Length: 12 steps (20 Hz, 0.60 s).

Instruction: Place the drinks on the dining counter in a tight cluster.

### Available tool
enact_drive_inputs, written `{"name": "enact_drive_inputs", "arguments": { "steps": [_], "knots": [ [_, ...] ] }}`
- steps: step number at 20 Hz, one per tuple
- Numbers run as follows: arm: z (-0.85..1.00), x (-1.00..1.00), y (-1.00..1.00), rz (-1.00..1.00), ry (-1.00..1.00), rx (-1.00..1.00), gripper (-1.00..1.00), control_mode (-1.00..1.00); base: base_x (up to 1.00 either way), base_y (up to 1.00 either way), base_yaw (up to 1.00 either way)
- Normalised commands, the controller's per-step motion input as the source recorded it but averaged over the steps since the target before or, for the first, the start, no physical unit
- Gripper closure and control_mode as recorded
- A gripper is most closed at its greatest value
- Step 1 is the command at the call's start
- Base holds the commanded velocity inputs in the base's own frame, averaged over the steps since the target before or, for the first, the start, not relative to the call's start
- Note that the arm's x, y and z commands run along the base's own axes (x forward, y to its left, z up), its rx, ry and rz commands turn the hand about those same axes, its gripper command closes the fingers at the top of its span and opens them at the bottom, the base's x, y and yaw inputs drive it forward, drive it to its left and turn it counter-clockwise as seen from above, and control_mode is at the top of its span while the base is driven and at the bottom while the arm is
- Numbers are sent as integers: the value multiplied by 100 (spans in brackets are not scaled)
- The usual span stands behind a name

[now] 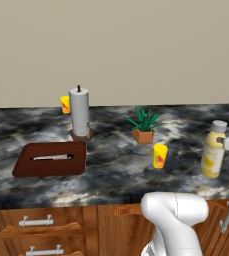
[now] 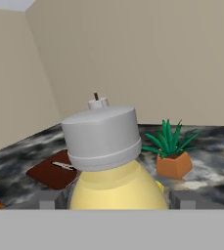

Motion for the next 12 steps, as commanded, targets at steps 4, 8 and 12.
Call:
{"name": "enact_drive_inputs", "arguments": {
  "steps": [4,8,12],
  "knots": [
    [0,0,0,0,0,0,100,100,0,0,0],
    [0,0,0,0,0,0,100,100,0,0,0],
    [0,0,0,0,0,0,100,100,6,0,0]
  ]
}}
